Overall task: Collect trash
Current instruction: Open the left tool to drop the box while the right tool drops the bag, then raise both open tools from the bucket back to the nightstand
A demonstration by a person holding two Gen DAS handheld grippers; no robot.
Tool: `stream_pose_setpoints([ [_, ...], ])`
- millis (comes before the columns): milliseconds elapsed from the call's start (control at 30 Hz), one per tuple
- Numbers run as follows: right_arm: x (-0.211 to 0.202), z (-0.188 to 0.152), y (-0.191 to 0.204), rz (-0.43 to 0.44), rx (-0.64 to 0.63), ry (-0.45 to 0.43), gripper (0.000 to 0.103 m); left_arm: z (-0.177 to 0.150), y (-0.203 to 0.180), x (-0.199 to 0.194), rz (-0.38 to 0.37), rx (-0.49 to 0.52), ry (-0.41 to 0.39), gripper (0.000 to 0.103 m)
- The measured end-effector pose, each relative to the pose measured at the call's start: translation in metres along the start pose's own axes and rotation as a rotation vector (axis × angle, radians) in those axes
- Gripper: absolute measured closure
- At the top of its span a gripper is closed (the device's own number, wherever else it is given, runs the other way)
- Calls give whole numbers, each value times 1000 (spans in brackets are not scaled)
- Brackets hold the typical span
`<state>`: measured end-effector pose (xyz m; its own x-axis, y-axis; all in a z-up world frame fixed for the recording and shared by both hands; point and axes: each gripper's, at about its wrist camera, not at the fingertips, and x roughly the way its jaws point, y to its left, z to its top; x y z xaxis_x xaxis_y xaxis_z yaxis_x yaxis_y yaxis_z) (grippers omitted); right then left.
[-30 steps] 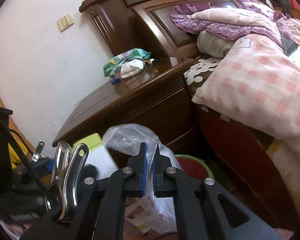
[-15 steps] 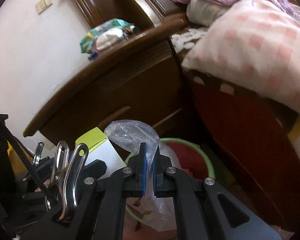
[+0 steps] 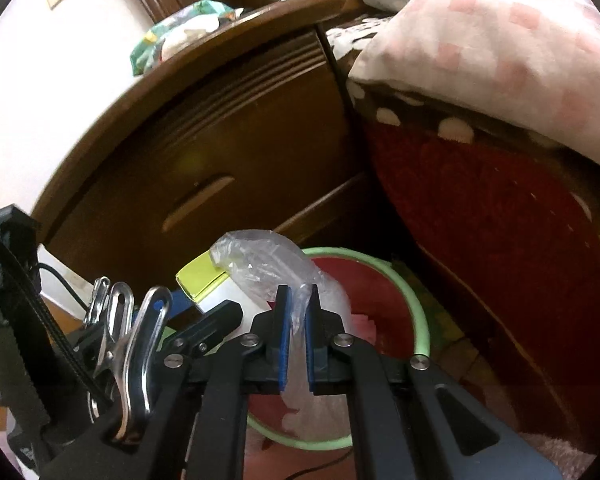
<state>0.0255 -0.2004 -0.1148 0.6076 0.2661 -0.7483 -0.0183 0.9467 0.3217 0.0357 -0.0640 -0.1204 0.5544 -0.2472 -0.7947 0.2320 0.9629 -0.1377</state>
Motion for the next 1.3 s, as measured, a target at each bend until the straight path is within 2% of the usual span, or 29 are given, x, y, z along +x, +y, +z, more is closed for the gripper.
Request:
stream_pose_setpoints([
  [133, 2, 1, 5, -34, -27, -8, 97, -1, -1, 1, 9, 8, -7, 46],
  [367, 3, 1, 4, -31, -18, 0, 97, -6, -8, 5, 7, 30, 16, 46],
  [667, -2, 0, 4, -14, 0, -8, 86, -6, -4, 3, 4, 8, 34, 40],
  [1000, -18, -3, 10, 35, -19, -48, 76, -6, -2, -25, -28, -15, 17, 40],
  [1167, -39, -6, 13, 140, 2, -76, 73, -3, -10, -53, -36, -2, -38, 40],
  [1300, -60, -3, 18, 156, -20, -124, 72, 0, -16, -75, -48, 17, -69, 40],
])
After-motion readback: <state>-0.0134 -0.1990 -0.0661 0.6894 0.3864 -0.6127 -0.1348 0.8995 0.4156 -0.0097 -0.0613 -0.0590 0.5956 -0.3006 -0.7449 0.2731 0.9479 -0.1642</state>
